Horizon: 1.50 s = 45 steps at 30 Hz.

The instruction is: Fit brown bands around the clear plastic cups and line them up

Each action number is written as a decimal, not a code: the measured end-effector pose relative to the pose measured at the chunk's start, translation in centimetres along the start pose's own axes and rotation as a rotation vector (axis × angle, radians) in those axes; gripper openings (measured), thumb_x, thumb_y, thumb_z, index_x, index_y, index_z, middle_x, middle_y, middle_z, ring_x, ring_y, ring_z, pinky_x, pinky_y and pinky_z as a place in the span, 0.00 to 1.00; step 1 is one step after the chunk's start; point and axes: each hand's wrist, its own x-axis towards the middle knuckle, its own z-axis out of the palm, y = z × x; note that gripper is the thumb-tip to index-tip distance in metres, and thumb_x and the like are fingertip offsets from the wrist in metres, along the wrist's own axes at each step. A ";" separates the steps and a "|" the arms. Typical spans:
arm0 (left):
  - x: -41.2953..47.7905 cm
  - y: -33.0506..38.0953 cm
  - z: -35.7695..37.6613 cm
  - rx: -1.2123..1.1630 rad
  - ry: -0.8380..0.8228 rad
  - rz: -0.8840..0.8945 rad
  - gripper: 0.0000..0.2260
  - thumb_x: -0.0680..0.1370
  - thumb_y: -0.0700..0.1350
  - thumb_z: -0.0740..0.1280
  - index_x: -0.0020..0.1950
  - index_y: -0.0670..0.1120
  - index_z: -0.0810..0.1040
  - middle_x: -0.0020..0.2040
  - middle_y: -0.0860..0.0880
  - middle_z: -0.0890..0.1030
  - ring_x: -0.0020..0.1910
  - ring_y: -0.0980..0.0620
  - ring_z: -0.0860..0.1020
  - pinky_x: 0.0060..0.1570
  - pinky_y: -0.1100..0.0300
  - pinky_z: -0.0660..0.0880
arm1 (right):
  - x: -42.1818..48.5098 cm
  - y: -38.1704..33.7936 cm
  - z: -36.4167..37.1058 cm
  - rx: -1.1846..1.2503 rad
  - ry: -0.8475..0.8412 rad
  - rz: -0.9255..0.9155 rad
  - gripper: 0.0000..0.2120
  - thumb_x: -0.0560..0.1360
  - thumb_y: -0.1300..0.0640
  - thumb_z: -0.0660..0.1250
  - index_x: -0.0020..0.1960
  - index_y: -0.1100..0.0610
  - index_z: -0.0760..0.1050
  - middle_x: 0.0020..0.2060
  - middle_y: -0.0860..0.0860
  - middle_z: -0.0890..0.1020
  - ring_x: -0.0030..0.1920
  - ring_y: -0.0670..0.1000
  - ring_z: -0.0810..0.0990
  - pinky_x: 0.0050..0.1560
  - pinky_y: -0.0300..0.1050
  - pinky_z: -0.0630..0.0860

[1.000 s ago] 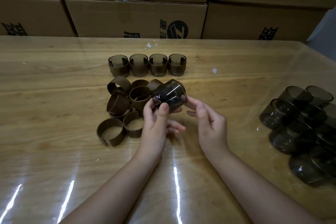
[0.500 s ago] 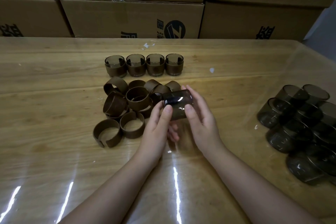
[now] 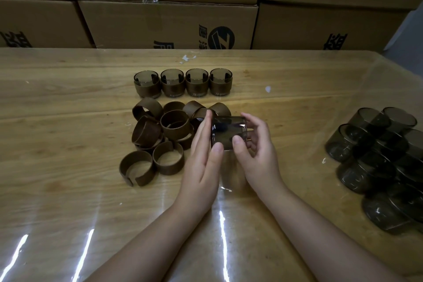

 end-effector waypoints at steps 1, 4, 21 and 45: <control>0.0 0.0 0.0 -0.011 0.003 -0.005 0.23 0.82 0.48 0.54 0.76 0.43 0.57 0.75 0.53 0.61 0.74 0.63 0.57 0.69 0.72 0.55 | 0.0 0.1 0.0 0.015 0.010 0.008 0.22 0.69 0.43 0.63 0.62 0.41 0.67 0.55 0.40 0.78 0.51 0.43 0.80 0.50 0.36 0.76; 0.1 -0.2 -0.1 -0.044 0.018 -0.025 0.22 0.81 0.45 0.54 0.76 0.45 0.59 0.75 0.52 0.64 0.74 0.61 0.60 0.71 0.68 0.57 | 0.2 0.5 0.2 0.053 0.031 0.031 0.21 0.70 0.47 0.68 0.61 0.42 0.68 0.52 0.34 0.78 0.49 0.39 0.79 0.49 0.32 0.75; 0.3 -0.2 -0.2 -0.184 -0.013 -0.195 0.38 0.70 0.62 0.58 0.76 0.45 0.60 0.74 0.47 0.66 0.73 0.55 0.64 0.73 0.52 0.62 | -0.1 -0.4 0.2 0.055 -0.072 0.055 0.19 0.67 0.43 0.65 0.57 0.43 0.70 0.49 0.43 0.77 0.42 0.53 0.81 0.39 0.50 0.77; 0.4 -0.1 -0.2 -0.089 -0.007 -0.177 0.37 0.71 0.61 0.62 0.75 0.44 0.61 0.72 0.47 0.68 0.72 0.54 0.66 0.71 0.50 0.64 | 0.4 0.3 0.2 0.260 -0.061 0.049 0.18 0.70 0.47 0.65 0.59 0.47 0.69 0.51 0.41 0.81 0.45 0.42 0.83 0.41 0.34 0.78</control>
